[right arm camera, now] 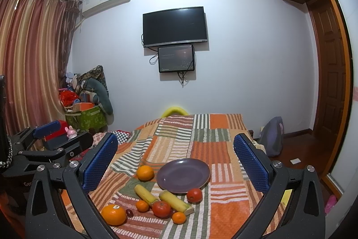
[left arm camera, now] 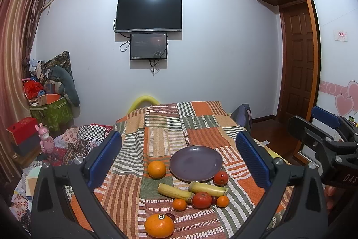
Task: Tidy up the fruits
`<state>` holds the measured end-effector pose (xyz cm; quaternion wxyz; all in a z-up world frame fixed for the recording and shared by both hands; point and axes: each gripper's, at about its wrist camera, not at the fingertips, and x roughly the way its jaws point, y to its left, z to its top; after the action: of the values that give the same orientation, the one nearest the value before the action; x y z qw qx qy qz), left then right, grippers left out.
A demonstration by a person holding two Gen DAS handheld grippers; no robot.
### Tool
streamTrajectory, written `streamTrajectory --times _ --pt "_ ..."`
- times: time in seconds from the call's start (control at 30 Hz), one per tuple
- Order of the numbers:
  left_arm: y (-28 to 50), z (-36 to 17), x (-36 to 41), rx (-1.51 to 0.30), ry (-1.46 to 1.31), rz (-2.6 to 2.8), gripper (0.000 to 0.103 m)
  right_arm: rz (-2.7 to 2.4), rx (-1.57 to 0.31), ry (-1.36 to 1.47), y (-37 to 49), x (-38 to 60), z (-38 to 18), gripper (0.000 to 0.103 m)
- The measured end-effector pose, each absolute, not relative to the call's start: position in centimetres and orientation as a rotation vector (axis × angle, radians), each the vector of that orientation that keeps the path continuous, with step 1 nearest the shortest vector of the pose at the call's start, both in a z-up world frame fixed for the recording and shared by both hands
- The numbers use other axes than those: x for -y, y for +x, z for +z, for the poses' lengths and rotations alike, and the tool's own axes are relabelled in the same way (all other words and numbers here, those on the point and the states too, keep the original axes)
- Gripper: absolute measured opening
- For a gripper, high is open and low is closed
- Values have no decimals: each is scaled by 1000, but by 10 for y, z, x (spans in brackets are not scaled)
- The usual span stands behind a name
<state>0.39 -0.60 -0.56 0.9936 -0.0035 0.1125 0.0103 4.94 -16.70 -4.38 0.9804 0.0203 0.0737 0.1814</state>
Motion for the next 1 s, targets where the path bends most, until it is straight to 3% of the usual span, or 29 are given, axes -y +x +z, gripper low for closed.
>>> streamTrajectory --times 0.87,1.0 --pt "8 -9 3 -233 -6 24 103 358 -164 39 55 167 -44 103" --pt "14 -12 0 -252 -25 14 93 376 -183 31 59 165 -50 103"
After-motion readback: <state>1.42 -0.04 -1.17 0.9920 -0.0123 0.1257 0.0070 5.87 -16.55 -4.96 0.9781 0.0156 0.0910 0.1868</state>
